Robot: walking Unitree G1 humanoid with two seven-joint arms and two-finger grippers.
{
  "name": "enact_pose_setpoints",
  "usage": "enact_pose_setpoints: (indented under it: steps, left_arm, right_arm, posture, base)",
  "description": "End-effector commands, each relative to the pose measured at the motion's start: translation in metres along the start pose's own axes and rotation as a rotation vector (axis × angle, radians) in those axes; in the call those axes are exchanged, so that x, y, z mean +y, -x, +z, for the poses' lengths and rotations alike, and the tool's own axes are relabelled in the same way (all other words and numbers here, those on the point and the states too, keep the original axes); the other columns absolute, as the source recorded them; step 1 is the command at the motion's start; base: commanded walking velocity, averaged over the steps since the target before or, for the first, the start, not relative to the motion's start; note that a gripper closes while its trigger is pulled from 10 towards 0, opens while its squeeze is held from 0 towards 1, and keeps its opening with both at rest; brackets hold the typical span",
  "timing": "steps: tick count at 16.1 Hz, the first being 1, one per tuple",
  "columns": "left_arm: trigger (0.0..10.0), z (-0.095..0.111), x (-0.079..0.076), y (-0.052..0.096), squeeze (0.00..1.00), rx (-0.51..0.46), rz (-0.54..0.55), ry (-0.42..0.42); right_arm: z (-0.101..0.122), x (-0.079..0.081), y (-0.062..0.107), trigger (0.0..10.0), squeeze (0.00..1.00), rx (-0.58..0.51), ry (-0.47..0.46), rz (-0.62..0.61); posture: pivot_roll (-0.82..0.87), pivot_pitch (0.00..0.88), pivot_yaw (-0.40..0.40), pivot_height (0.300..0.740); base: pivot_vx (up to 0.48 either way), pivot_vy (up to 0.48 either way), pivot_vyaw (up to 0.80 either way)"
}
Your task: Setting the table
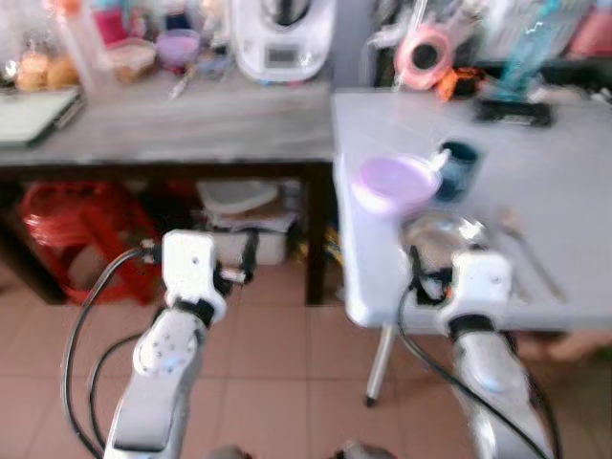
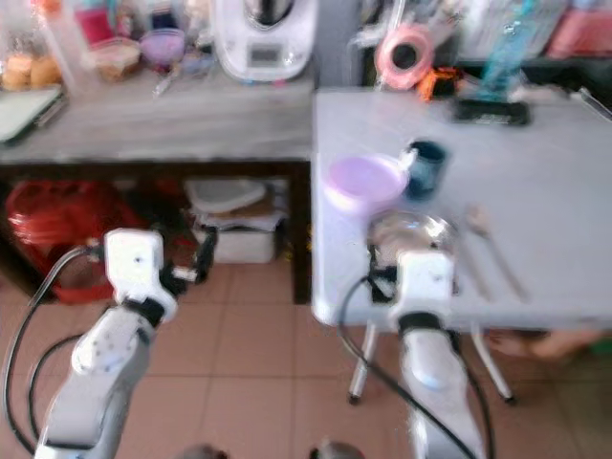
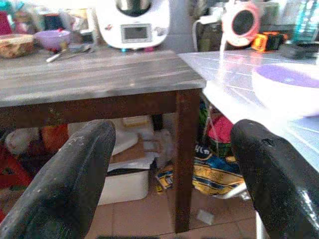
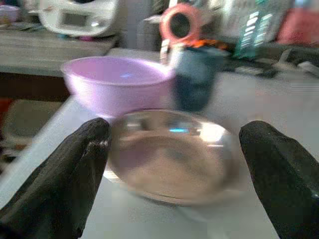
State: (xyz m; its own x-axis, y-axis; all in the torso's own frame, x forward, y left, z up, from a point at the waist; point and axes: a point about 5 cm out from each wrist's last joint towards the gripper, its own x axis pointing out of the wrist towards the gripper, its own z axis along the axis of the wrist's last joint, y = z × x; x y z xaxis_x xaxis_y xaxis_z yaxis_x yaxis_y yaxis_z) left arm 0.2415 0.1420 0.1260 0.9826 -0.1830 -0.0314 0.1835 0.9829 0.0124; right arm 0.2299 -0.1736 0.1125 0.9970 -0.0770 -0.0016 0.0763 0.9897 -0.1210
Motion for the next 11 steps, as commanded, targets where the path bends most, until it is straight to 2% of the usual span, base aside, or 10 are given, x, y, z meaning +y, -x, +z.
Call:
enact_pose_setpoints:
  steps: [1,3,4,6,8,9,11]
  left_arm:
    - [10.0,-0.005,0.01,0.007,0.0,0.052,0.033,-0.012]
    - [10.0,-0.009,0.014,0.012,0.0,0.08,0.032,-0.023]
    - [10.0,-0.016,0.018,0.013,0.0,0.112,0.048,-0.037]
    - [10.0,-0.014,0.024,0.012,0.0,0.124,0.096,-0.076]
    - [10.0,-0.011,0.026,0.012,0.0,0.118,0.107,-0.074]
    - [10.0,-0.008,0.024,0.012,0.0,0.104,0.083,-0.014]
    - [10.0,-0.008,0.021,0.011,0.0,0.102,0.048,-0.02]
  right_arm:
    - [0.006,0.002,0.002,10.0,0.0,-0.03,0.0,0.012]
    - [0.006,-0.002,0.002,10.0,0.0,-0.034,-0.003,0.001]
    - [0.008,-0.003,-0.001,10.0,0.0,-0.046,-0.02,0.0]
    - [0.013,-0.003,-0.006,10.0,0.0,-0.064,-0.022,-0.002]
    - [0.013,-0.004,-0.007,10.0,0.0,-0.066,-0.022,-0.005]
    - [0.014,-0.004,-0.007,10.0,0.0,-0.068,-0.027,-0.008]
    - [0.013,-0.003,-0.007,10.0,0.0,-0.068,-0.032,-0.008]
  posture:
    - [-0.02,0.0,0.026,0.74]
    - [-0.01,0.0,0.026,0.74]
    - [-0.01,0.0,0.027,0.74]
    - [0.0,0.0,0.026,0.74]
    - [0.0,0.0,0.027,0.74]
    - [0.01,0.0,0.028,0.74]
    - [0.0,0.0,0.03,0.74]
  base:
    - [0.0,-0.326,0.0]
    - [0.0,-0.322,0.0]
    - [0.0,0.0,0.0]
    - [0.0,0.0,0.0]
    - [0.0,0.0,0.0]
    - [0.0,0.0,0.0]
    - [0.0,0.0,0.0]
